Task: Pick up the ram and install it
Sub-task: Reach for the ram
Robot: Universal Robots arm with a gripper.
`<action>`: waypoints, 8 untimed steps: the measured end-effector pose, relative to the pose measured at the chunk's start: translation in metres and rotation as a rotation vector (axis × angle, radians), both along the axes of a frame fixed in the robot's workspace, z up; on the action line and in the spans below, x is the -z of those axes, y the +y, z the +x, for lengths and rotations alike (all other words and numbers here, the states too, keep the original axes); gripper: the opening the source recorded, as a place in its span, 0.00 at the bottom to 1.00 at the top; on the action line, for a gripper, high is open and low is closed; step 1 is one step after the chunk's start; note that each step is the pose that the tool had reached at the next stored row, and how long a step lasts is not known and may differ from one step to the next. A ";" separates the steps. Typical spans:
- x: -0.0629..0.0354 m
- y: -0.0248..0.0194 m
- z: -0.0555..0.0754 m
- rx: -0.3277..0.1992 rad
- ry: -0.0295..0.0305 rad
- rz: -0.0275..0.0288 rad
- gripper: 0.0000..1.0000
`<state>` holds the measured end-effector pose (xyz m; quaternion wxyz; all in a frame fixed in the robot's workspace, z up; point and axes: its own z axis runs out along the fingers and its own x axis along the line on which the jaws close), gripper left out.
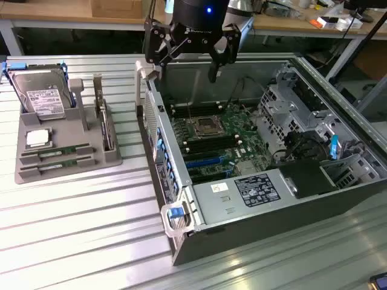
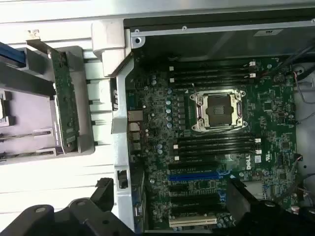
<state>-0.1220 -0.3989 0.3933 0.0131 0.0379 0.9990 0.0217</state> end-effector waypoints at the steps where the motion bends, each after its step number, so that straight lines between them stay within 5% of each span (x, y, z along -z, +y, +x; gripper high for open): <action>1: 0.0000 0.0000 -0.010 0.000 -0.0001 0.0001 0.99; 8: 0.0000 0.0016 -0.022 0.000 0.0000 0.0004 0.73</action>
